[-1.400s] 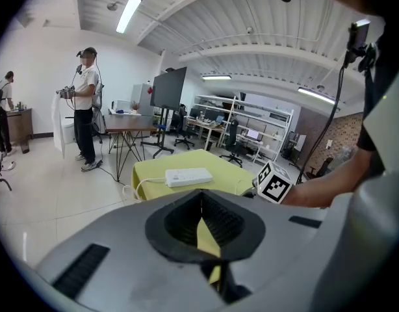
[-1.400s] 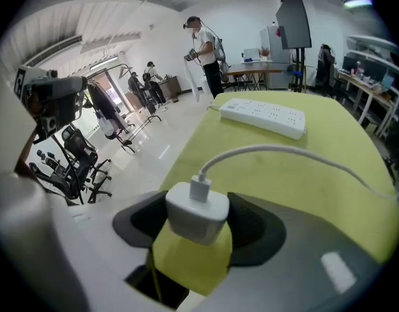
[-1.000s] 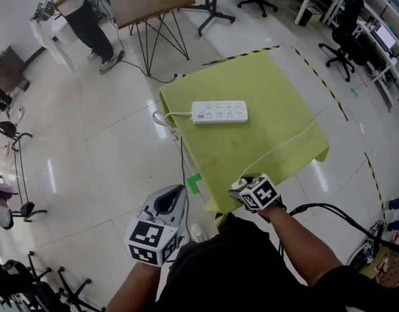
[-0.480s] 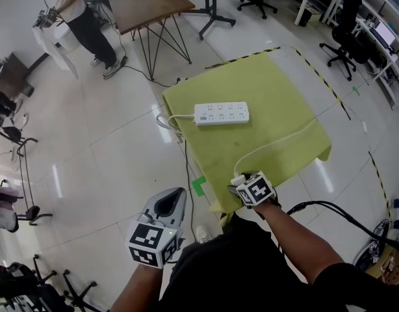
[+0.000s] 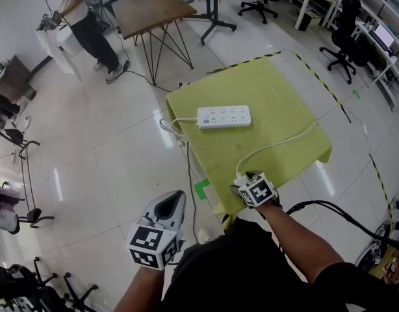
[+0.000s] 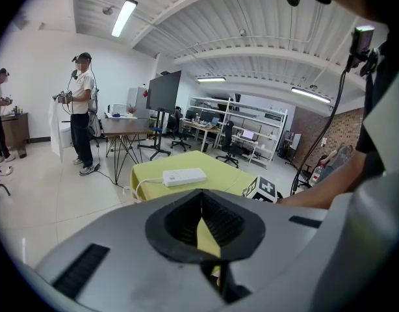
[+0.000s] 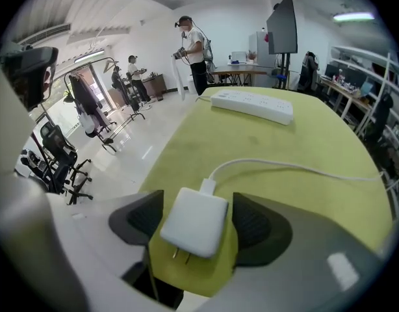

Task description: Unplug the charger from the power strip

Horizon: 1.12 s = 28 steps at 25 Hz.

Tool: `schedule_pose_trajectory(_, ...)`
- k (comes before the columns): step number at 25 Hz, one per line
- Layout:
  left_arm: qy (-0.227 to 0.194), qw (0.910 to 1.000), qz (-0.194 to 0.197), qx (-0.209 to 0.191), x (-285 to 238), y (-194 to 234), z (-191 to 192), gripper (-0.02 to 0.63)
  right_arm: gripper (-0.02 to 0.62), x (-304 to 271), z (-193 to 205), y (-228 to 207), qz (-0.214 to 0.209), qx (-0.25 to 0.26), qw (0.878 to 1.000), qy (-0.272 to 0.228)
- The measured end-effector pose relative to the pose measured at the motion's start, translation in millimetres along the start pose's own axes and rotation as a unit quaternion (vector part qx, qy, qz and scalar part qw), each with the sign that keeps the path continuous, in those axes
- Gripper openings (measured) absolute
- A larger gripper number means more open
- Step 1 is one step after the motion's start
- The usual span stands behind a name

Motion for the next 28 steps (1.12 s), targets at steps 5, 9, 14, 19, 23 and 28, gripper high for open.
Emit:
schedule_pose_trajectory(5,-0.008,0.9999,0.008,0.001,10.1,-2.0,0.5,0.006,0.333,32.8,-10.1,-2.0,0.026,-0.016,0.999,-0.034)
schedule_pose_trajectory(9,-0.015,0.9997,0.019,-0.010,18.9,-4.9,-1.8,0.006,0.259,86.4,-30.1,13.4,0.037,-0.036,0.992,-0.117)
schedule_pose_trajectory(14,-0.014,0.9984,0.048,-0.025,21.7,-15.0,3.7,0.006,0.002,162.0,-39.2,50.7,0.040,-0.121,0.957,-0.262)
schedule_pose_trajectory(19,-0.008,0.9955,0.080,-0.051,18.6,-46.4,10.4,0.006,0.002,227.1,-19.8,89.8,-0.054,-0.231,0.888,-0.395)
schedule_pose_trajectory(23,-0.031,0.9925,0.103,-0.059,33.4,-79.1,12.7,0.007,0.002,268.8,-0.8,119.4,-0.099,-0.240,0.862,-0.435)
schedule_pose_trajectory(28,-0.055,0.9930,0.077,-0.072,47.2,-97.3,19.1,0.007,0.002,313.3,14.5,152.6,-0.066,-0.137,0.891,-0.427)
Point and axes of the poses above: the fingertips, and each gripper's own axes: x backward along the fingers, y to its left, z out of its underside, the point moved 4 cm from there along x, backward along the fingers, and after that the axes turned 11 degrees about x, right-handed, at the moved point
